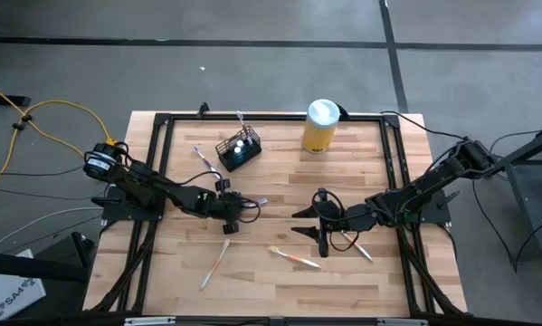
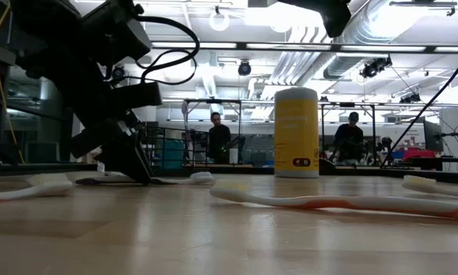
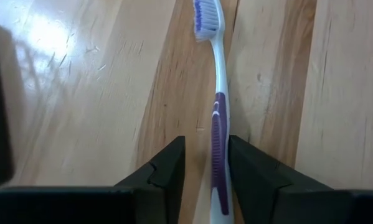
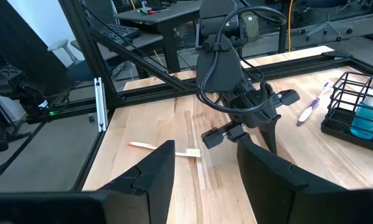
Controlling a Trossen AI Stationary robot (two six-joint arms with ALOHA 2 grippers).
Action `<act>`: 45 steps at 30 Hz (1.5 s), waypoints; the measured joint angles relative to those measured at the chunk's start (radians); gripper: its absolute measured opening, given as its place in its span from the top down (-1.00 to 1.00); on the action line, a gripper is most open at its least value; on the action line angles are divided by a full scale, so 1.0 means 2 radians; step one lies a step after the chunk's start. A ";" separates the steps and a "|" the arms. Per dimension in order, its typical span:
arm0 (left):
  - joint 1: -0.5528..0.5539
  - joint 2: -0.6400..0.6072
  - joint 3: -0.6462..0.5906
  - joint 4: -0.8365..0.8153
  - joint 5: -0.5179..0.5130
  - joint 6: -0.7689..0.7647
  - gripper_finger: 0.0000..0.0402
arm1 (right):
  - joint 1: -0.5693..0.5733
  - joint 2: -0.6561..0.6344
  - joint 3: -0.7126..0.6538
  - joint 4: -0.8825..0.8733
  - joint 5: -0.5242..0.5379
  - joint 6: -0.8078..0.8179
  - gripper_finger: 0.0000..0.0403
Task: Pick & Place toothbrushing station
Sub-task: Put the bottom purple toothbrush into the right section of the wire organizer
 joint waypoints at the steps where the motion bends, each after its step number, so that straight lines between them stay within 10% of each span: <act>1: 0.000 0.000 0.000 0.000 0.000 0.000 0.48 | 0.000 0.000 0.000 0.000 0.000 0.000 0.18; 19: 0.013 0.000 -0.001 -0.004 0.016 0.002 0.95 | 0.000 0.000 0.000 0.000 0.000 0.010 0.18; 45: 0.032 0.001 -0.001 -0.007 0.034 0.001 0.67 | 0.002 0.000 0.000 -0.001 0.000 0.011 0.18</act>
